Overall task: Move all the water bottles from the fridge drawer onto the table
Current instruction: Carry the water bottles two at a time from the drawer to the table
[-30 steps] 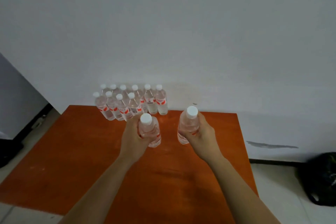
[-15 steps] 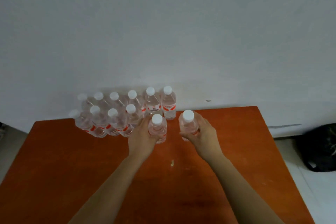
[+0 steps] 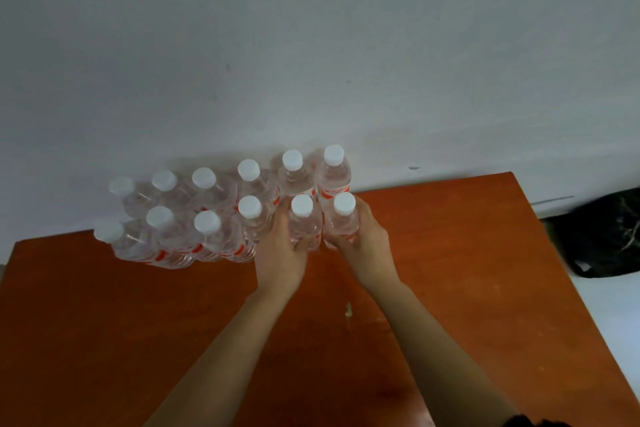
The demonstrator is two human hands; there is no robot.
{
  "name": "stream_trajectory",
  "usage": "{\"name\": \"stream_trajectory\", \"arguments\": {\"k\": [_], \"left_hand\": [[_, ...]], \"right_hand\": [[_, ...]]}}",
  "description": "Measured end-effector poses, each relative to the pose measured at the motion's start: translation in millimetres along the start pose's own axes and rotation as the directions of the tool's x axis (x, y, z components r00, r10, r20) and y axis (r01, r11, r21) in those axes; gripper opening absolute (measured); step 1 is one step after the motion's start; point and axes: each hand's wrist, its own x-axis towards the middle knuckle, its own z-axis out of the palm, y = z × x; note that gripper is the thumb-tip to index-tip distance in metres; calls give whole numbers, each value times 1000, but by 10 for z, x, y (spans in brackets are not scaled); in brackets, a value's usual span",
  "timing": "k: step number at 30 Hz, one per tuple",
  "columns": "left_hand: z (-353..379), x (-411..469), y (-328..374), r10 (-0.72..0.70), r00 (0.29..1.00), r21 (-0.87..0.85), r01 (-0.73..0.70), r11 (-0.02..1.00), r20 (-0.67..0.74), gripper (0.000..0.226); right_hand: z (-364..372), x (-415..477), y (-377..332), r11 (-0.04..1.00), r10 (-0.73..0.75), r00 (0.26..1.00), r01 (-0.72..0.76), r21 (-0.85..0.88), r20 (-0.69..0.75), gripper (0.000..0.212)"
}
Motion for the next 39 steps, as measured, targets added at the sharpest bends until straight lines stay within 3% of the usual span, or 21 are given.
{"name": "stream_trajectory", "arguments": {"k": [6, 10, 14, 17, 20, 24, 29, 34, 39], "left_hand": [[-35, 32, 71, 3, 999, 65, -5, 998, 33, 83], [-93, -32, 169, 22, 999, 111, -27, 993, 47, 89], [-314, -185, 205, 58, 997, 142, -66, 988, 57, 94], [-537, -303, 375, 217, 976, 228, -210, 951, -5, 70], [-626, -422, 539, 333, 942, 298, -307, 904, -39, 60], [-473, -605, 784, 413, 911, 348, -388, 853, 4, 58], [-103, -924, 1350, 464, 878, 320, -475, 820, 116, 63], [246, -1605, 2239, 627, 755, 225, -655, 721, 191, 68], [653, -2719, 3179, 798, 554, 98, -831, 548, 238, 68]], "right_hand": [[19, 110, -31, 997, 3, 1000, -2, -75, 19, 75], [-68, 54, -188, 996, -5, 997, 11, -83, 75, 92], [-320, -109, -371, 983, -88, 994, 98, -155, 68, 83], [-624, -299, -580, 964, -154, 987, 138, -226, -53, 68], [-892, -497, -661, 922, -259, 935, 165, -349, -241, 61], [-1244, -835, -510, 865, -289, 886, 80, -496, -361, 61], [-1869, -1406, -318, 835, -267, 830, -55, -548, -490, 61], [-2753, -2262, -160, 810, -269, 699, -208, -548, -662, 61], [-3619, -3663, 121, 780, -238, 530, -395, -485, -814, 61]]}}
